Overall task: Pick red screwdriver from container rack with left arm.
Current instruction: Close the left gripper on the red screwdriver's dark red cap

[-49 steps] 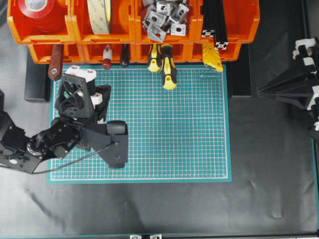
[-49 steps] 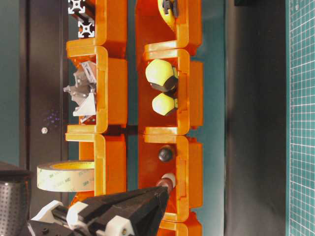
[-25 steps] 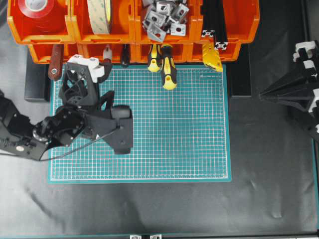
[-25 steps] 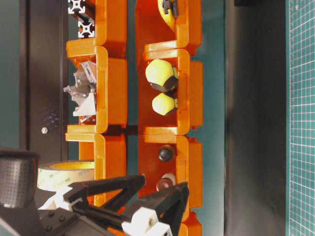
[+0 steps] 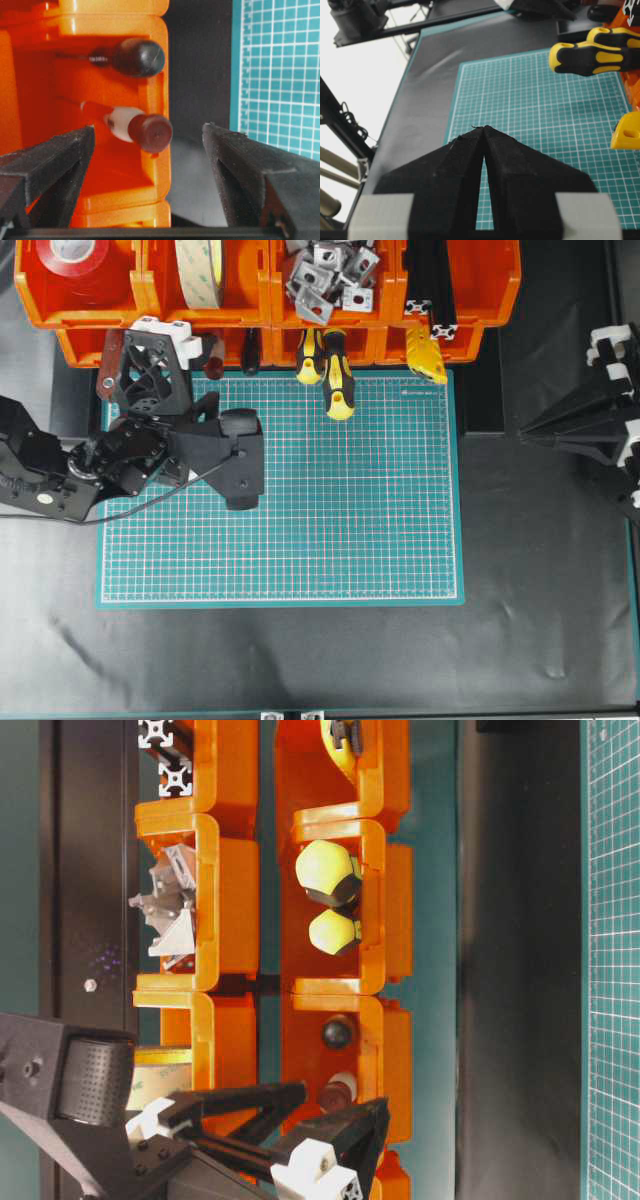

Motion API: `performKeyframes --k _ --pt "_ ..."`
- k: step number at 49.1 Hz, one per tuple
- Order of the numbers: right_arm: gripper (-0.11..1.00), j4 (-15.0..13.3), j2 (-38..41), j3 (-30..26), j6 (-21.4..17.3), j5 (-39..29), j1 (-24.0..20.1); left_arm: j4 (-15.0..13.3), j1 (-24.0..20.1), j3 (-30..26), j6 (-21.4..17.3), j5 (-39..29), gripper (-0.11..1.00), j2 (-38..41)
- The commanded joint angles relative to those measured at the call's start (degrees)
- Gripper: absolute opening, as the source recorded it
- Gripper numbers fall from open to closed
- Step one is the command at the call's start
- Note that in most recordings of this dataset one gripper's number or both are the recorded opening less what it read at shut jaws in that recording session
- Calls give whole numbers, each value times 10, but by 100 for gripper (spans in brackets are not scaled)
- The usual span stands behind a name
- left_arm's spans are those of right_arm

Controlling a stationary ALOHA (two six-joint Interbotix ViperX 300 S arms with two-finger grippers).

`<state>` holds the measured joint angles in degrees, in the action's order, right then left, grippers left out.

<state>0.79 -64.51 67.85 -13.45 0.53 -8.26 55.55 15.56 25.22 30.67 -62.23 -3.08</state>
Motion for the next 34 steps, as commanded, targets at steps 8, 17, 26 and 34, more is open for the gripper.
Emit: performKeyframes --k 8,17,26,34 --pt "0 1 4 -5 -1 3 -1 4 -11 -11 -1 17 85 -12" --pt "0 1 4 -5 -1 4 -1 3 -12 -11 -1 15 83 -12" --pt "0 1 4 -5 -1 4 -1 2 -11 -11 0 8 68 -12" --pt "0 0 -1 -7 -1 4 -1 2 -3 -11 -1 -14 32 -11"
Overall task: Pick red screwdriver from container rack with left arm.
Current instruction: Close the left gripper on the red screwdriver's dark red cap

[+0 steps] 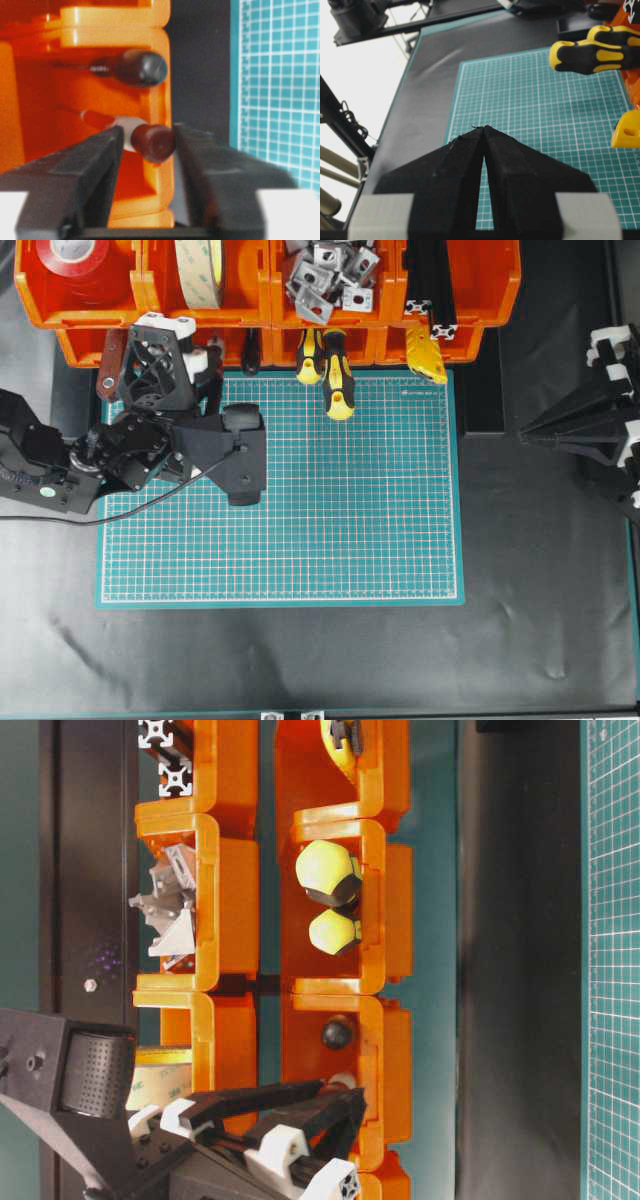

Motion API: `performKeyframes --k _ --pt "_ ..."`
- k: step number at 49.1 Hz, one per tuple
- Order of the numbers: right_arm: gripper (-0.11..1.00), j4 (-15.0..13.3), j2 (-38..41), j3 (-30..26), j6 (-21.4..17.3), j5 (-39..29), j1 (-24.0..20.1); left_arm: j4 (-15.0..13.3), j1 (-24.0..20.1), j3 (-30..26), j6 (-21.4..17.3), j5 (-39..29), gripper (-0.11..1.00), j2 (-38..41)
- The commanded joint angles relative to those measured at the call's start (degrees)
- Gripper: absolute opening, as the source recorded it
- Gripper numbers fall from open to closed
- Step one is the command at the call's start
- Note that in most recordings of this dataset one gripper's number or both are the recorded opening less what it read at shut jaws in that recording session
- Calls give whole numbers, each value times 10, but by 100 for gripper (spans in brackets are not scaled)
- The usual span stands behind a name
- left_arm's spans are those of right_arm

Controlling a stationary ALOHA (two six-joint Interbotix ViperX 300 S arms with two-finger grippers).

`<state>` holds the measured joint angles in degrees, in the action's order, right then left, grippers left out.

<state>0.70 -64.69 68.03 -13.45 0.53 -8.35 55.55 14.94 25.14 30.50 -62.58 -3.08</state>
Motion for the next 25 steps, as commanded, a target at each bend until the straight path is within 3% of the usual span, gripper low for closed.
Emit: performKeyframes --k 1,13,25 --pt "0 2 1 -9 -1 4 0 2 5 -11 1 -14 31 -11" --pt "1 1 -6 -11 0 4 0 2 34 -25 -1 -44 31 -15" --pt "0 1 -6 -10 0 4 0 2 92 -106 -2 -127 27 -18"
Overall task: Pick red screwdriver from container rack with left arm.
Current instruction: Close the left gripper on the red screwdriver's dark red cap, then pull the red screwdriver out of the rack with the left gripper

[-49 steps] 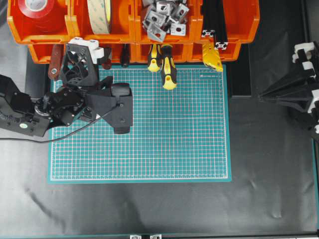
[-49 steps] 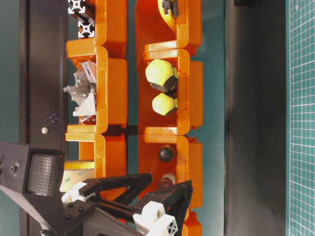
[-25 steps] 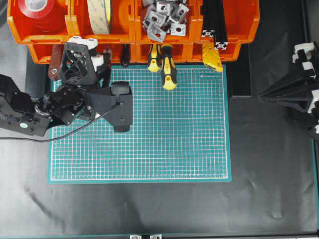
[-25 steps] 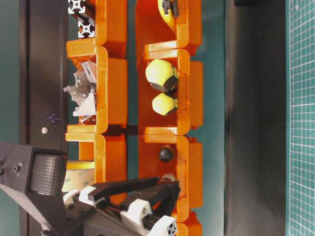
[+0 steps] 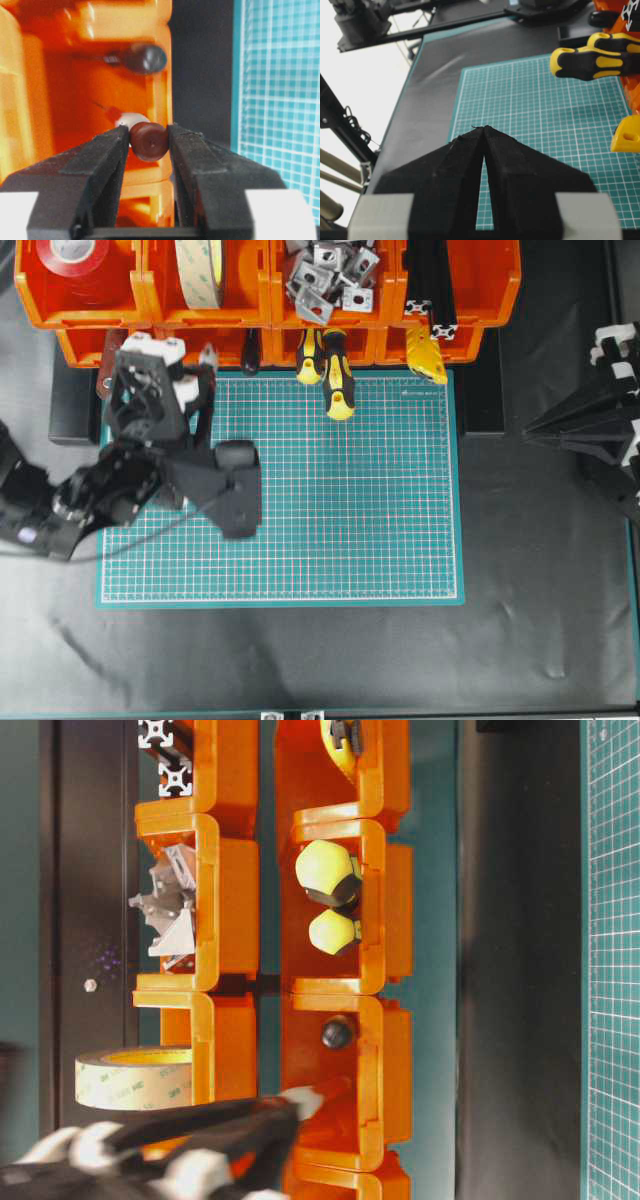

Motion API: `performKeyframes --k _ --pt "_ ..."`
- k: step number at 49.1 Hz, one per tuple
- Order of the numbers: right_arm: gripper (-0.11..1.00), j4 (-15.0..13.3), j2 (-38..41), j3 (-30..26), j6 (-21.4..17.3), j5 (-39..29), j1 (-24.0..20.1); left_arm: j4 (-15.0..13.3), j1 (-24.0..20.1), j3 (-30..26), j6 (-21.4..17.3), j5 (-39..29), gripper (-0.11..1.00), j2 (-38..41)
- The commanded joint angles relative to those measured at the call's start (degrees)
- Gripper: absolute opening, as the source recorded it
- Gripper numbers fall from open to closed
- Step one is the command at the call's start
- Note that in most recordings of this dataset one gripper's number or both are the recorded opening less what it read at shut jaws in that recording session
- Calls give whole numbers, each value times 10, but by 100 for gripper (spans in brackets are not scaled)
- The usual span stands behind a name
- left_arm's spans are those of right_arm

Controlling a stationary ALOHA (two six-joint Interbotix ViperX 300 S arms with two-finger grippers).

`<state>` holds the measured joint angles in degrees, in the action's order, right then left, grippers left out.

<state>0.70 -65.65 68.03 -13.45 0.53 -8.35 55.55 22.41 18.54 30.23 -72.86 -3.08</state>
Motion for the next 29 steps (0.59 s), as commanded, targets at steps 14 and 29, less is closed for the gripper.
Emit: performKeyframes --k 14,29 --pt "0 1 4 -8 0 4 0 3 105 -120 0 -132 25 -42" --pt "0 1 -6 -11 -1 0 4 2 226 -178 -71 -114 25 -48"
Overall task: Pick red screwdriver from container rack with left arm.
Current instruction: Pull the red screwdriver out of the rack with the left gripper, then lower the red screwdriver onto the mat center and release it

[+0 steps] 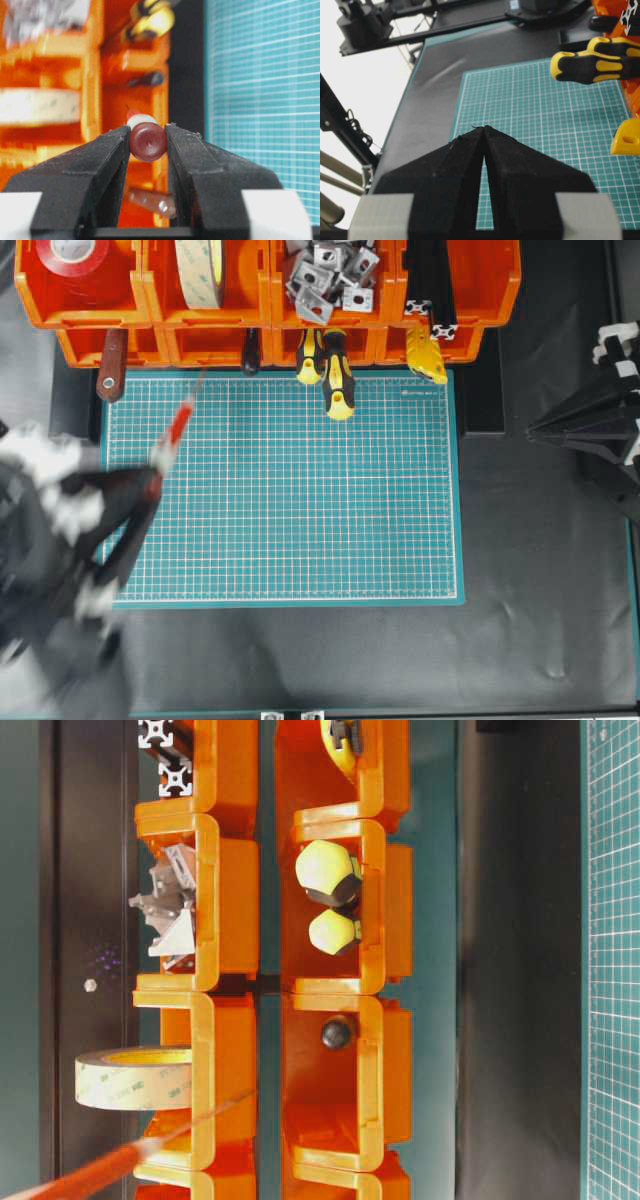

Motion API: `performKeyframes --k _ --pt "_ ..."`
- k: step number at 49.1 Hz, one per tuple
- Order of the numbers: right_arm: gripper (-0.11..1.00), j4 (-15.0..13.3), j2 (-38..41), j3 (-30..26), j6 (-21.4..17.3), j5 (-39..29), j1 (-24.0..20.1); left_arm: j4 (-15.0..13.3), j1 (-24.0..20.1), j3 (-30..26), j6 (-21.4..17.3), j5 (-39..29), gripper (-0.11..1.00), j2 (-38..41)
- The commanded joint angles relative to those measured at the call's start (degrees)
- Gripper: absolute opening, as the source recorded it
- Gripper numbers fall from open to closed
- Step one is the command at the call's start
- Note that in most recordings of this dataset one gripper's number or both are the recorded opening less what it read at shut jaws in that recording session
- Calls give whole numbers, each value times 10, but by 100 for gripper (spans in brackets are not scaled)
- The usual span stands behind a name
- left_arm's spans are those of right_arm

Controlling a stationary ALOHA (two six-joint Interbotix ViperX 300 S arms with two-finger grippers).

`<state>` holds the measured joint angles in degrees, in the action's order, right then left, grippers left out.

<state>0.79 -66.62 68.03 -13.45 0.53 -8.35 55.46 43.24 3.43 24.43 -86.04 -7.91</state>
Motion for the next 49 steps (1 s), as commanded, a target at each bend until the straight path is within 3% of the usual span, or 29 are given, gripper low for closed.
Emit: performKeyframes --k 1,15,21,26,38,49 --pt "0 1 3 -11 -1 0 4 3 19 -31 -19 26 25 5" --pt "0 1 2 -11 -7 1 6 3 7 -34 -52 167 25 61" --pt "1 1 1 -11 -18 2 6 3 -15 -21 -60 192 25 87" --pt "0 1 1 -11 -22 2 6 3 -47 10 -70 212 25 97" --pt "0 1 -3 -13 -22 2 8 3 -107 105 -67 349 25 95" --pt "0 1 -4 -14 -22 1 8 3 -150 158 -64 402 25 100"
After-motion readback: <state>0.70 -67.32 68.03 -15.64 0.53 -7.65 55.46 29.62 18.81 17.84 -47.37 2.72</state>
